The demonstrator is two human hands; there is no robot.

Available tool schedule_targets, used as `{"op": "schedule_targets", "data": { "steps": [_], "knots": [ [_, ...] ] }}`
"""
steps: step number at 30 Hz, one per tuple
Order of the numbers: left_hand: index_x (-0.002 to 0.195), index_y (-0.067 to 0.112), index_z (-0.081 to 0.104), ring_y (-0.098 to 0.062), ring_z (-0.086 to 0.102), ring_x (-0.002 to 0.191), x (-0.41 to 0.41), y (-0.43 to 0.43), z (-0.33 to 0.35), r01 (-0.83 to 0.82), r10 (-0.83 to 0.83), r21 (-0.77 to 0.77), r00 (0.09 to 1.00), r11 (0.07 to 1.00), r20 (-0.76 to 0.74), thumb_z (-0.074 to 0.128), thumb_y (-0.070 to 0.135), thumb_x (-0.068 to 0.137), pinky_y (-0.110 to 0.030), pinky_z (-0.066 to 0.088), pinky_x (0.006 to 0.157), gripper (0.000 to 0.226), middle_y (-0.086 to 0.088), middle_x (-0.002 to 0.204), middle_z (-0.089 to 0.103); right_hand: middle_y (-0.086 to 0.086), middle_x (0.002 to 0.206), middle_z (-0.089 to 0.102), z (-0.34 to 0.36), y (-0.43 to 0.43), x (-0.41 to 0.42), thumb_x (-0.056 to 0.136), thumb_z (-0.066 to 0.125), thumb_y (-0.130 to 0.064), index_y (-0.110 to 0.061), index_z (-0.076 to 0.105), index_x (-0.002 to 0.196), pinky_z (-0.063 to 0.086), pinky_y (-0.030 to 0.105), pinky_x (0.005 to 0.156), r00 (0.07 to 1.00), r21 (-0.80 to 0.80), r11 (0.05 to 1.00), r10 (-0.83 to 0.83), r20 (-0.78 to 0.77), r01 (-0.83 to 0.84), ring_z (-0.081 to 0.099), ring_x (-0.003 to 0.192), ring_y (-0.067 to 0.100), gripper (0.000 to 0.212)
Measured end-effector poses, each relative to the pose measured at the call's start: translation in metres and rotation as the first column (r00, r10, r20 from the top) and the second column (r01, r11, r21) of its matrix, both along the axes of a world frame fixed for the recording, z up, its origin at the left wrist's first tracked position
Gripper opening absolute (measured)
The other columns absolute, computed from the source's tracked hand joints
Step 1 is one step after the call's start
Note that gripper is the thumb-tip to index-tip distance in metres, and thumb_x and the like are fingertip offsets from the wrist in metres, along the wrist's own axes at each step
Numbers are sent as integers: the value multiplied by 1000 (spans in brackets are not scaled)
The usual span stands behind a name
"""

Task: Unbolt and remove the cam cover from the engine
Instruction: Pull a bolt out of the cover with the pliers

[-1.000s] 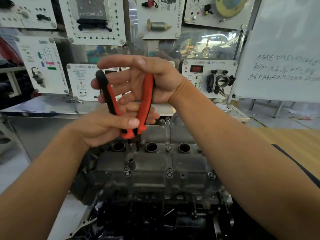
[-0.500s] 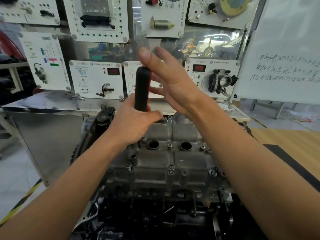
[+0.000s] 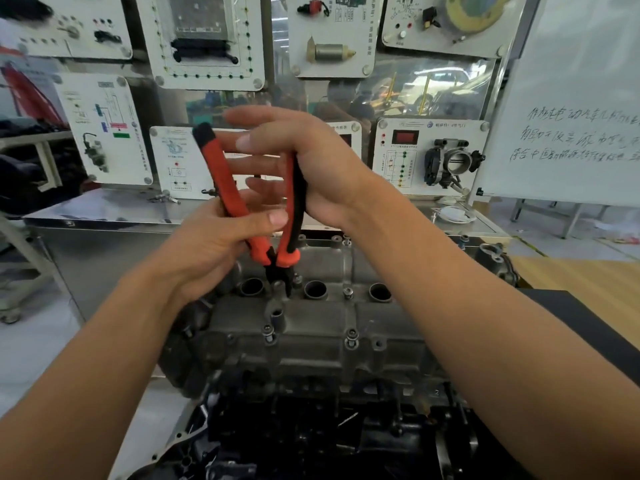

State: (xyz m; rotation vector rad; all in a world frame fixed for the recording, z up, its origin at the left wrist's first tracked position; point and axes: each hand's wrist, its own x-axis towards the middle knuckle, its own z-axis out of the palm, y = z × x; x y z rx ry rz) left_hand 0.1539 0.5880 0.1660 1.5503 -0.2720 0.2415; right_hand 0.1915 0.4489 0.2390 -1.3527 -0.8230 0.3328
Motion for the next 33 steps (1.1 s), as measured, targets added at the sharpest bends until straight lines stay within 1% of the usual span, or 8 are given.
{"op": "schedule_targets", "data": {
  "steps": [9, 12, 16, 22, 25, 27, 29, 33],
  "knots": [
    [125, 0, 66, -41, 58, 125, 7, 9, 5, 326, -325, 50, 945, 944, -36, 92, 34, 62, -51, 52, 98, 76, -26, 130, 63, 12, 117, 67, -1, -10, 28, 90, 51, -15, -12, 52, 129, 52, 43, 89, 945, 53, 944, 328, -17, -327, 66, 104, 31, 39],
    [129, -2, 61, -48, 51, 120, 4, 11, 9, 342, -338, 73, 939, 937, -56, 91, 36, 63, -58, 40, 105, 82, -34, 127, 58, 7, 89, 74, -2, 3, 25, 91, 63, -32, -11, 64, 110, 54, 29, 62, 998, 181, 982, -61, 9, 59, 72, 73, 22, 29],
    [116, 6, 64, -25, 62, 93, 2, -3, 7, 208, -204, 115, 978, 971, -41, 83, 26, 61, -47, 49, 88, 62, -9, 98, 66, 6, 81, 73, -11, 10, 21, 82, 79, -37, -7, 68, 103, 59, 34, 68, 741, 317, 762, -637, 214, 564, 72, 73, 20, 38],
    [96, 9, 54, -6, 55, 56, -1, -31, 1, -46, -6, 433, 993, 900, 117, 85, 34, 71, -26, 47, 55, 47, 12, 61, 55, -5, 111, 66, -23, -4, -10, 55, 64, -83, -16, 48, 136, 53, 29, 91, 757, 289, 811, -581, 299, 509, 66, 101, 8, 107],
    [118, 3, 47, -30, 62, 69, 4, -38, 6, -151, 99, 369, 983, 917, 158, 85, 44, 55, -49, 55, 60, 84, -20, 86, 60, -12, 114, 69, -23, -12, -16, 41, 51, -91, -16, 42, 144, 52, 40, 99, 866, 213, 888, -450, 220, 407, 65, 108, 6, 127],
    [124, 4, 44, -36, 62, 71, 9, -39, 7, -213, 152, 384, 971, 899, 185, 82, 49, 51, -50, 54, 58, 94, -23, 95, 59, -6, 128, 64, -19, -10, -20, 50, 70, -83, -20, 38, 147, 50, 38, 103, 872, 103, 912, -411, 265, 398, 61, 116, 7, 121],
    [124, 2, 46, -18, 61, 72, 12, -36, 7, -245, 168, 484, 966, 840, 198, 81, 60, 47, -35, 51, 61, 103, -11, 94, 61, 1, 130, 64, -16, -5, -18, 66, 85, -55, -19, 42, 145, 51, 39, 102, 851, 40, 895, -436, 292, 445, 62, 115, 11, 97],
    [121, 21, 50, -5, 67, 90, 6, -11, 10, -245, 220, 517, 969, 820, 111, 88, 66, 37, -39, 58, 84, 103, 4, 100, 65, 12, 109, 71, -7, -5, -1, 82, 79, -11, -7, 61, 123, 54, 51, 97, 935, 115, 945, -322, 149, 307, 68, 97, 23, 45]
  ]
}}
